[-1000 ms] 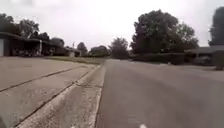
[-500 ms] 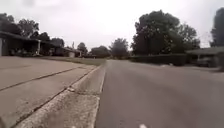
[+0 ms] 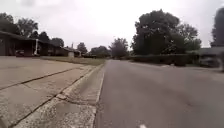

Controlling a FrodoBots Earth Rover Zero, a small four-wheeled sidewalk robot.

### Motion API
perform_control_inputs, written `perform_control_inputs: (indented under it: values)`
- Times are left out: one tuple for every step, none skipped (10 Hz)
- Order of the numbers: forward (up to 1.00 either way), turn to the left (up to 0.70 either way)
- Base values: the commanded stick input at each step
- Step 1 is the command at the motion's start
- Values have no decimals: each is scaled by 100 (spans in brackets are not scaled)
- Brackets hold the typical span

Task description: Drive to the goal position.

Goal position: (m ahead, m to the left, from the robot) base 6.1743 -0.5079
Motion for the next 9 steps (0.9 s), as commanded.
perform_control_inputs:
  values:
    - [70, 0]
    - [70, 0]
    - [70, 0]
    - [70, 0]
    - [70, 0]
    - [70, 0]
    - [70, 0]
    - [70, 0]
    - [70, 0]
